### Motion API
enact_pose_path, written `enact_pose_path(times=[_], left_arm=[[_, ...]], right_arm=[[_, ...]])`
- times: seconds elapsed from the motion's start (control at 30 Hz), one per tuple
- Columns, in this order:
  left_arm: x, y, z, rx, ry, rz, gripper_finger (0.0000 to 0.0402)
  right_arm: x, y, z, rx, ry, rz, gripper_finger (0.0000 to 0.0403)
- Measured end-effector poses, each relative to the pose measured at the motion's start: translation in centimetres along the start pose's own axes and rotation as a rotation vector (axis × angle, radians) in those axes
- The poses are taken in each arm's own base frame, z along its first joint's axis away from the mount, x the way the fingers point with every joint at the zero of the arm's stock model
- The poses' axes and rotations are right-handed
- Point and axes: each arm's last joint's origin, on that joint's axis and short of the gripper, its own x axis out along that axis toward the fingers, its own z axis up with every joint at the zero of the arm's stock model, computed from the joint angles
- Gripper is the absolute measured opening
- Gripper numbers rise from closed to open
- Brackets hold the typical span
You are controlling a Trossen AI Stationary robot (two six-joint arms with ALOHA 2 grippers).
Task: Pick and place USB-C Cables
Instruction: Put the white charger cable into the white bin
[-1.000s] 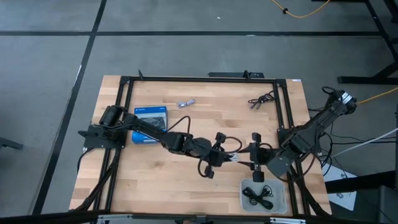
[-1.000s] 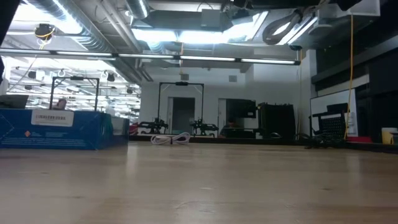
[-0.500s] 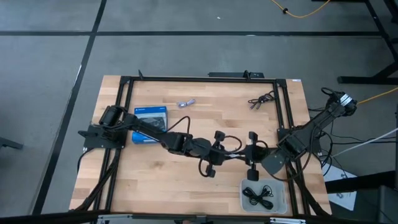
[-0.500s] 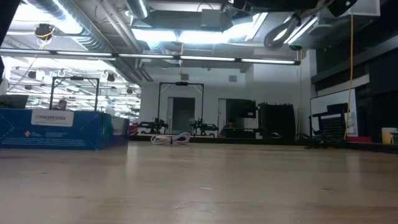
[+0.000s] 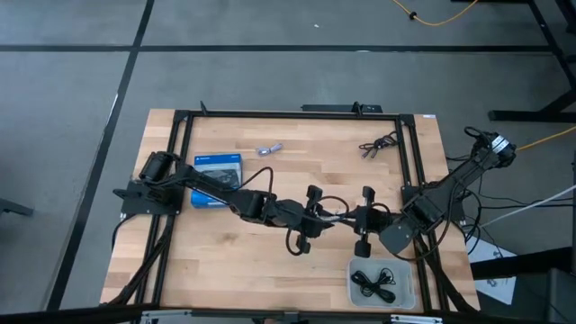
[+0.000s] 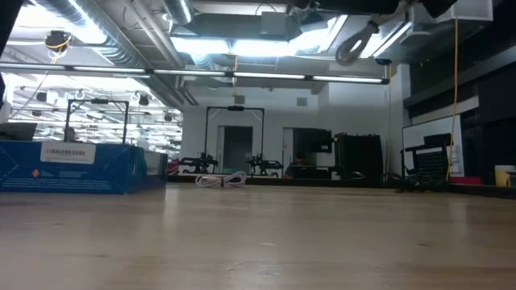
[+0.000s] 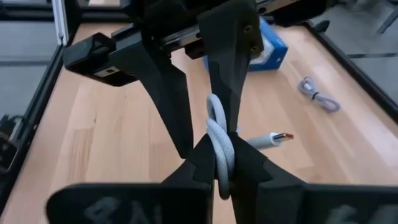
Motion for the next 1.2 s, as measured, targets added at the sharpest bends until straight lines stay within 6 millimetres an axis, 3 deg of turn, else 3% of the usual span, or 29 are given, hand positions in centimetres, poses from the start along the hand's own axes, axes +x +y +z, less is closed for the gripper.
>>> enact_pose_path(times=[0.23, 0.4, 0.57, 0.8, 0.97, 1.2], left_arm=[[-2.9, 2.0, 1.2, 0.021, 0.099, 0.097, 0.0111], [-4.2, 2.8, 0.9, 0.055, 0.206, 0.149, 0.0111], [-6.0, 3.6, 1.0, 0.001, 0.295, 0.206, 0.0111], [-6.5, 3.2, -0.5, -0.006, 0.434, 0.191, 0.0112], [-6.7, 3.0, -1.2, -0.045, 0.496, 0.187, 0.0112], [-6.7, 3.2, -1.3, -0.052, 0.499, 0.195, 0.0112]], right_arm=[[0.0, 0.1, -0.5, -0.015, 0.038, 0.022, 0.0022], [-0.6, 0.4, -0.7, 0.006, 0.047, 0.046, 0.0022], [-3.3, 0.7, 0.0, 0.08, 0.152, 0.084, 0.0022], [-8.6, 1.4, 2.7, 0.232, 0.321, 0.258, 0.0022], [-9.5, 2.8, 1.3, 0.404, 0.509, 0.33, 0.0022], [-8.4, 7.1, -2.1, 0.482, 0.779, 0.274, 0.0022]])
